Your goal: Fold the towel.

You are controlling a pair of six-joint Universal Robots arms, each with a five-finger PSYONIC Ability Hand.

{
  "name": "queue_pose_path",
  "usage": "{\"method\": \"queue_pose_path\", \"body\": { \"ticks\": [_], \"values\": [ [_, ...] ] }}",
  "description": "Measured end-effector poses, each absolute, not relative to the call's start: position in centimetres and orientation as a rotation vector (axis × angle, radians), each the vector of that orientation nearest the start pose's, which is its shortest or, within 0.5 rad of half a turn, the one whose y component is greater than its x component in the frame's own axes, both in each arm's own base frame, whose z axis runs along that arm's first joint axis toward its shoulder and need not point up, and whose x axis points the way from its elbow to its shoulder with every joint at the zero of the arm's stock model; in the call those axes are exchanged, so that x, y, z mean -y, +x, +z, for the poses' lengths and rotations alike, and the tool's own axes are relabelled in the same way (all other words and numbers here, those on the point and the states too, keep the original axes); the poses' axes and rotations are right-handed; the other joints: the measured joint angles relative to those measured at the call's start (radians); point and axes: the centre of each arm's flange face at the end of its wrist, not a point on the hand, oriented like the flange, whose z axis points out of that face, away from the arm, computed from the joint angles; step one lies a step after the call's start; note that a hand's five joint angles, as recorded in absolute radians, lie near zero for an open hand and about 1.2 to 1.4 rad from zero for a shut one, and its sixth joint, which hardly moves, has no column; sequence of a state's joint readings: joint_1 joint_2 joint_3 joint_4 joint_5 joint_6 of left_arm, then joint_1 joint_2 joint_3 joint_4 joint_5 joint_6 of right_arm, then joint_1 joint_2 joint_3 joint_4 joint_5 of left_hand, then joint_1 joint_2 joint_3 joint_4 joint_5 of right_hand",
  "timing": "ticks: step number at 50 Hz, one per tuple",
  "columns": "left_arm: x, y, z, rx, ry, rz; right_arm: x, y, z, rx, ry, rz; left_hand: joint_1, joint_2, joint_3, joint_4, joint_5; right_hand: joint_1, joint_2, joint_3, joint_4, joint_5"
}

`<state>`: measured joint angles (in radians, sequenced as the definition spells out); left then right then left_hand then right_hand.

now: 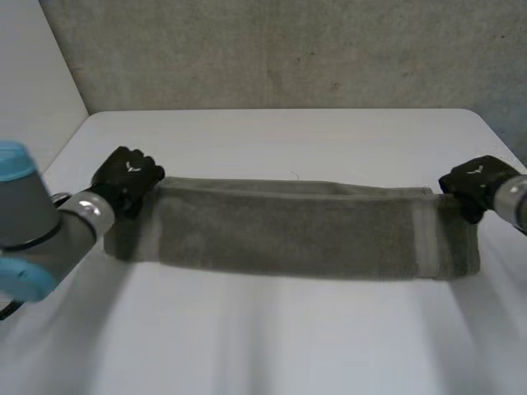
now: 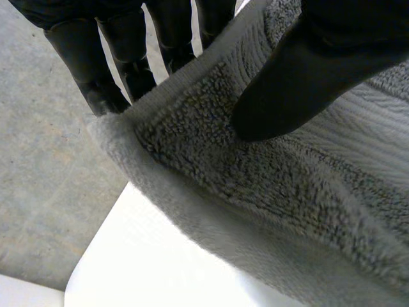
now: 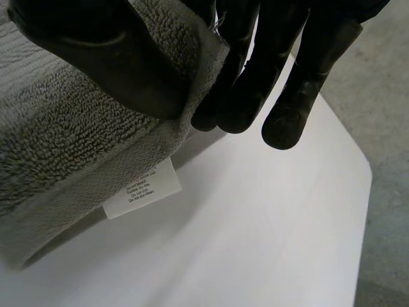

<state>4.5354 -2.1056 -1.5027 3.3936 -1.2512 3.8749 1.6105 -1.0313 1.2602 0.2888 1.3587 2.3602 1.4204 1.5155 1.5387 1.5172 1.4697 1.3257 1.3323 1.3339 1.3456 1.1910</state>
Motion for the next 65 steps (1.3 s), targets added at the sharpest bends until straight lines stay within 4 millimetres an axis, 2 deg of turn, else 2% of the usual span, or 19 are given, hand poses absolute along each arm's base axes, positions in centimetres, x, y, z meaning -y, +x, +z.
{"method": "queue_pose_path", "body": {
  "ticks": [6, 10, 18, 19, 20, 21, 22, 24, 26, 27, 28, 32, 36, 41, 44, 48, 54, 61, 65],
  "values": [
    [39.1, -24.5, 14.7, -1.907, 1.265, -1.945, 40.3, 17.9, 17.4, -2.575, -1.246, -1.734, 0.0, 0.0, 0.0, 0.0, 0.0, 0.0, 0.0, 0.0, 0.0, 0.0],
    [41.2, -25.7, 13.7, -1.869, 1.244, -1.963, 42.5, 18.5, 16.7, -2.556, -1.198, -1.807, 0.0, 0.0, 0.001, 0.0, 0.0, 0.001, 0.0, 0.0, 0.0, 0.0],
    [43.2, -27.6, 12.0, -1.84, 1.24, -1.974, 45.1, 19.9, 15.6, -2.533, -1.174, -1.928, 0.0, 0.0, 0.001, 0.0, 0.0, -0.008, -0.009, -0.002, -0.002, -0.003],
    [43.2, -27.8, 12.0, -1.84, 1.24, -1.973, 45.2, 20.0, 15.5, -2.532, -1.174, -1.934, -0.028, -0.042, -0.045, -0.043, -0.025, -0.059, -0.061, -0.06, -0.063, -0.065],
    [43.3, -28.0, 11.8, -1.842, 1.242, -1.971, 45.4, 20.1, 15.4, -2.531, -1.174, -1.945, -0.168, -0.22, -0.232, -0.233, -0.188, -0.271, -0.261, -0.252, -0.257, -0.266],
    [43.3, -28.1, 11.7, -1.843, 1.243, -1.969, 45.4, 20.2, 15.3, -2.53, -1.174, -1.949, -0.219, -0.28, -0.294, -0.296, -0.256, -0.332, -0.345, -0.332, -0.337, -0.329],
    [43.3, -28.3, 11.6, -1.846, 1.245, -1.965, 45.6, 20.4, 15.3, -2.529, -1.172, -1.96, -0.344, -0.414, -0.413, -0.416, -0.364, -0.538, -0.556, -0.536, -0.541, -0.565],
    [43.2, -28.6, 11.4, -1.855, 1.245, -1.954, 45.7, 20.6, 15.3, -2.532, -1.165, -1.978, -0.747, -0.808, -0.838, -0.831, -0.767, -0.896, -0.909, -0.882, -0.887, -0.94],
    [43.0, -28.8, 11.5, -1.863, 1.238, -1.944, 45.7, 20.8, 15.4, -2.538, -1.156, -1.99, -1.041, -1.104, -1.144, -1.149, -1.094, -1.038, -1.067, -1.056, -1.065, -1.12],
    [42.9, -28.9, 11.6, -1.866, 1.235, -1.941, 45.7, 20.9, 15.4, -2.539, -1.153, -1.992, -1.076, -1.142, -1.183, -1.182, -1.12, -1.055, -1.078, -1.071, -1.08, -1.13],
    [42.7, -29.0, 11.7, -1.872, 1.228, -1.934, 45.7, 21.0, 15.5, -2.542, -1.144, -1.999, -1.145, -1.228, -1.264, -1.25, -1.213, -1.075, -1.086, -1.088, -1.092, -1.132],
    [41.9, -29.1, 13.0, -1.897, 1.207, -1.92, 45.1, 21.5, 16.4, -2.532, -1.101, -2.019, -1.161, -1.262, -1.297, -1.265, -1.251, -1.09, -1.086, -1.089, -1.093, -1.132],
    [40.5, -28.8, 15.5, -1.944, 1.171, -1.926, 43.5, 21.7, 19.1, -2.485, -1.009, -2.05, -1.161, -1.262, -1.297, -1.265, -1.251, -1.092, -1.086, -1.089, -1.093, -1.132],
    [37.6, -27.4, 19.2, -2.076, 1.06, -1.985, 40.1, 21.4, 21.9, -2.422, -0.951, -2.053, -1.161, -1.262, -1.297, -1.265, -1.251, -1.092, -1.088, -1.089, -1.093, -1.132],
    [35.9, -26.5, 20.5, -2.156, 0.98, -2.026, 38.1, 21.1, 22.2, -2.421, -0.954, -2.022, -1.161, -1.262, -1.297, -1.265, -1.251, -1.094, -1.088, -1.089, -1.093, -1.132],
    [33.6, -25.3, 21.1, -2.266, 0.858, -2.079, 35.2, 20.7, 21.4, -2.45, -0.98, -1.936, -1.161, -1.262, -1.297, -1.265, -1.251, -1.095, -1.088, -1.089, -1.093, -1.132],
    [30.6, -23.9, 20.3, -2.341, 0.716, -2.16, 32.3, 20.0, 18.2, -2.494, -1.055, -1.79, -1.161, -1.262, -1.298, -1.265, -1.251, -1.096, -1.088, -1.089, -1.093, -1.132],
    [29.1, -22.9, 18.8, -2.318, 0.661, -2.212, 31.9, 18.8, 15.3, -2.526, -1.095, -1.768, -1.162, -1.262, -1.299, -1.265, -1.251, -1.082, -1.079, -1.08, -1.085, -1.12],
    [28.9, -22.6, 18.3, -2.312, 0.661, -2.212, 32.7, 18.2, 13.6, -2.546, -1.084, -1.782, -1.162, -1.262, -1.299, -1.265, -1.251, -0.917, -0.928, -0.921, -0.935, -0.943]
  ]
}}
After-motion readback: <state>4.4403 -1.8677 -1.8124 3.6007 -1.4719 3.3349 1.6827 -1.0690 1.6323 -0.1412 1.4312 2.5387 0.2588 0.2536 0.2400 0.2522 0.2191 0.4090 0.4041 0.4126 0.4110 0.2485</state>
